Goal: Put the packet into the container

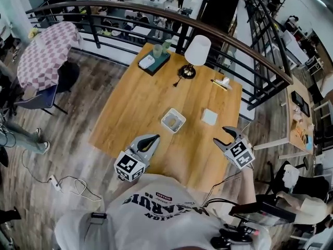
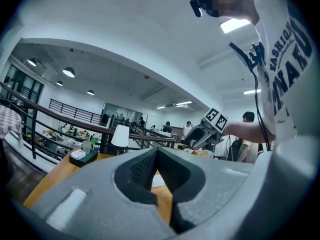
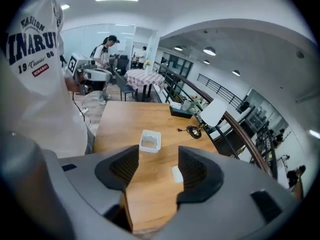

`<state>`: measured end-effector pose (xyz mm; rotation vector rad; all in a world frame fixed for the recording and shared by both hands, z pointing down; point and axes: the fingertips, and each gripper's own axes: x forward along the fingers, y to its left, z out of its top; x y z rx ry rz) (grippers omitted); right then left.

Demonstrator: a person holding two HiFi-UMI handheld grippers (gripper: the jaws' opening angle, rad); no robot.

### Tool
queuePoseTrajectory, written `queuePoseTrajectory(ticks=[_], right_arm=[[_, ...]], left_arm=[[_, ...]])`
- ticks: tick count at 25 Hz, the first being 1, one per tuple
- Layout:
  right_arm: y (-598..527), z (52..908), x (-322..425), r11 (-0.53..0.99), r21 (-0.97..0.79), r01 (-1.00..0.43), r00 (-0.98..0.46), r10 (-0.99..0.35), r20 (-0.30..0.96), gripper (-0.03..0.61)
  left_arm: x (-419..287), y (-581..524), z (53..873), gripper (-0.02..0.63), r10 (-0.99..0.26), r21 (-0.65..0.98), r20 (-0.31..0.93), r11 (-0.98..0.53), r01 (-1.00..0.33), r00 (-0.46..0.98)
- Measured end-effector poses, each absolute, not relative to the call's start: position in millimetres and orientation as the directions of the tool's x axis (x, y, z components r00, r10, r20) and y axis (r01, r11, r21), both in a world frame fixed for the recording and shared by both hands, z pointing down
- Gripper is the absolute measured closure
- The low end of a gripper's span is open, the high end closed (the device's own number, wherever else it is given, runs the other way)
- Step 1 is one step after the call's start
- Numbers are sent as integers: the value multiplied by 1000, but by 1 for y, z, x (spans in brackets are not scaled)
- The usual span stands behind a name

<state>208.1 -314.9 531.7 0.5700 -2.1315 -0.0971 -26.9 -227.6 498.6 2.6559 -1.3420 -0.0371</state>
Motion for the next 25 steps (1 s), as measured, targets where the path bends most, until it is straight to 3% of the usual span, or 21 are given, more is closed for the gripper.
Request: queuePoseTrajectory(ticks=[10, 16, 25], right_arm=[[-403, 500, 229, 925, 364, -114, -330, -380, 864, 212], [-458, 506, 243, 943, 329, -50, -222, -331, 917, 84], [-485, 530, 243, 988, 153, -21, -174, -154, 973, 46]], left_arm=[[-52, -226, 510, 614, -827, 177, 107, -531, -829, 553], [-63, -225, 515, 614, -846, 179, 123, -496, -850, 519], [-87, -226, 519, 614, -882, 169, 143, -424, -890, 448]])
